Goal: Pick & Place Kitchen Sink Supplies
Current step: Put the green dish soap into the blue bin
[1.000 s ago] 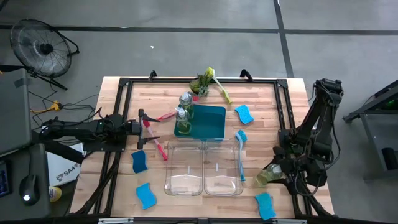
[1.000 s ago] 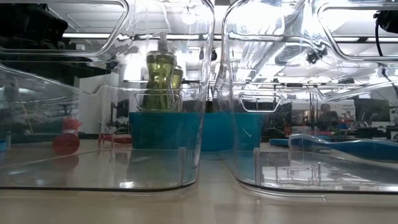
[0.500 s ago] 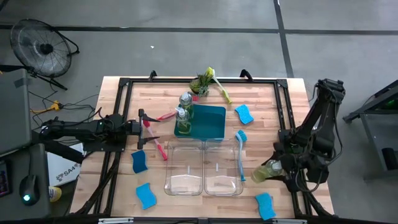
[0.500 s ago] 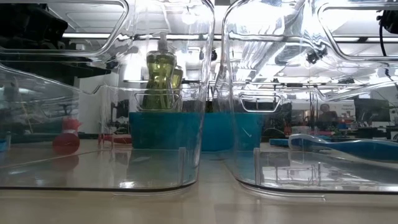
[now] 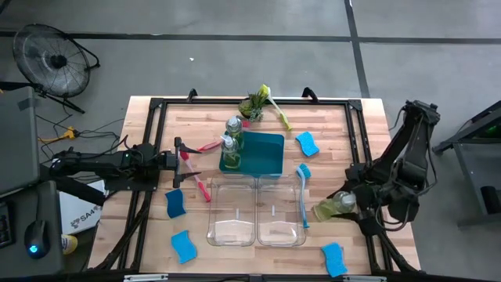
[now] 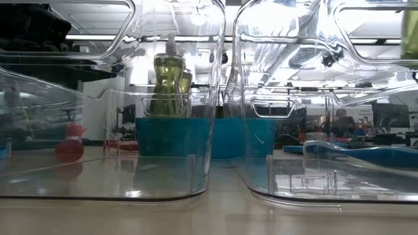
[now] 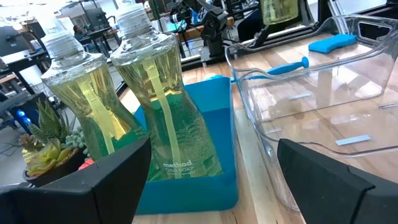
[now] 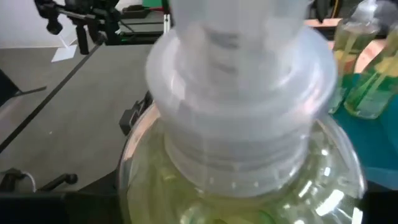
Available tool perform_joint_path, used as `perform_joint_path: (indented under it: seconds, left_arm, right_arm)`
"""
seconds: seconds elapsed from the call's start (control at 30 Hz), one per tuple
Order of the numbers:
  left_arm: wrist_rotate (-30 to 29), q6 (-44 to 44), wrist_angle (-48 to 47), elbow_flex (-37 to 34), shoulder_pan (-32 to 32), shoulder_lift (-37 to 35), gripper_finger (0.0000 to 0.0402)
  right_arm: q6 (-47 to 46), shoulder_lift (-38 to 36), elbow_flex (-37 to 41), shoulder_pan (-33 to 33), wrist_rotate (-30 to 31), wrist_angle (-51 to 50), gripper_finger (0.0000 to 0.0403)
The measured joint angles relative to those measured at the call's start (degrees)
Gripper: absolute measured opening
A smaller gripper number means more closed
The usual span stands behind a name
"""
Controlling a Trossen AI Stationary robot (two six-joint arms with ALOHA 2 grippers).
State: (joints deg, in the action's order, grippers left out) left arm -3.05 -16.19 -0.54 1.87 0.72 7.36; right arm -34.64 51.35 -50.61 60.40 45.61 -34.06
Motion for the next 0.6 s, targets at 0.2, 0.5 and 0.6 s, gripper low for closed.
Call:
perform_joint_path:
  seconds: [0.2, 0.5, 0.6]
  left_arm:
    - [0.00, -0.01, 0.00, 0.00, -0.01, 0.02, 0.0344]
    - [0.00, 0.00, -0.01, 0.00, 0.00, 0.00, 0.0344]
    - [0.00, -0.02, 0.00, 0.00, 0.01, 0.02, 0.0344]
  right_arm:
    - [6.18, 0.00, -4.47, -4.57, 0.04, -0.98, 0.0254]
    - [15.56, 0.07, -10.93, -14.66, -1.72, -2.01, 0.0254]
    - [18.21, 0.48, -12.59, -19.19, -3.41, -2.15, 0.0254]
